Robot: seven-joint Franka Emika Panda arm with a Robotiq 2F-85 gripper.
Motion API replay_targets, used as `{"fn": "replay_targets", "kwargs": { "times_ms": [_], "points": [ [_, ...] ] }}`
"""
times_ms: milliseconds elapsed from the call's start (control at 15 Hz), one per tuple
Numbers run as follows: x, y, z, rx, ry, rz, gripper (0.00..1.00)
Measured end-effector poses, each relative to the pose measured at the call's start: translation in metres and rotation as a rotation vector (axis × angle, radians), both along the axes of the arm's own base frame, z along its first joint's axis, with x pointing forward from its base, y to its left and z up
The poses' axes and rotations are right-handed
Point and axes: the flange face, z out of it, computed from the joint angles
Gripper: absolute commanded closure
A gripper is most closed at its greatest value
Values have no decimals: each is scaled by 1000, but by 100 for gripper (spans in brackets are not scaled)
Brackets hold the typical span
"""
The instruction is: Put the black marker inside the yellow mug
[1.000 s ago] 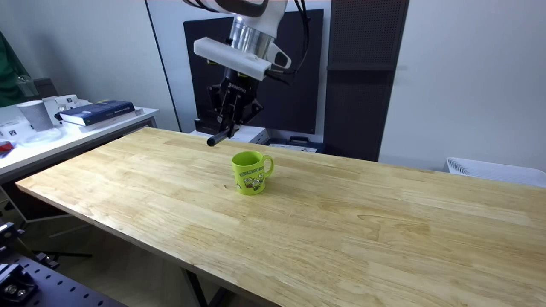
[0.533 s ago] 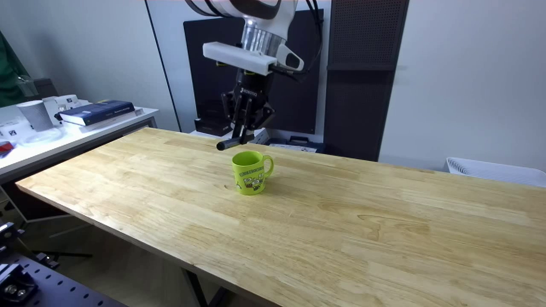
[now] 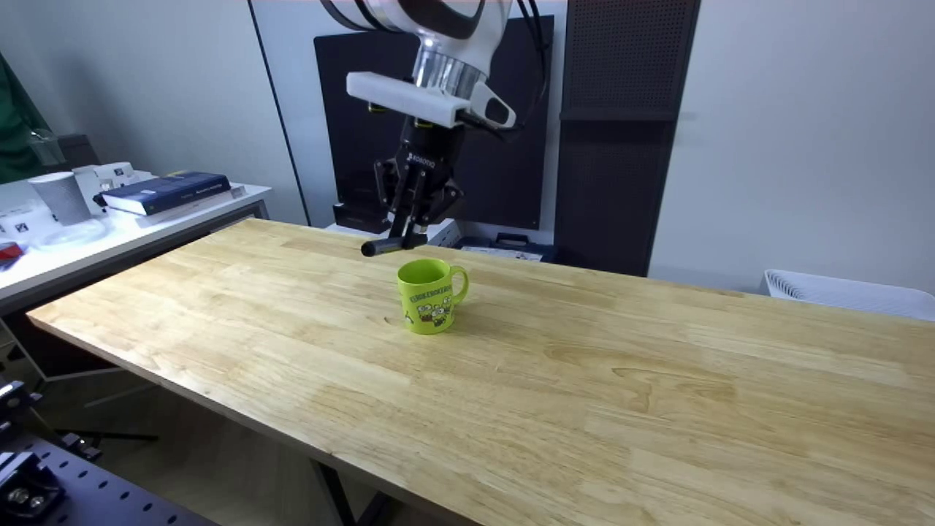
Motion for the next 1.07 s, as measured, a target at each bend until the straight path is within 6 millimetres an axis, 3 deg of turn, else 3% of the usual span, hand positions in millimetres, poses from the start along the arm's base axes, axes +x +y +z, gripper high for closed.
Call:
{"fn": "replay_targets", "kwargs": {
  "times_ms": [600,1067],
  "points": [
    [-8,2,-18,85,100,21,95],
    [2,-9,-32,106,163,12,95]
  ]
}}
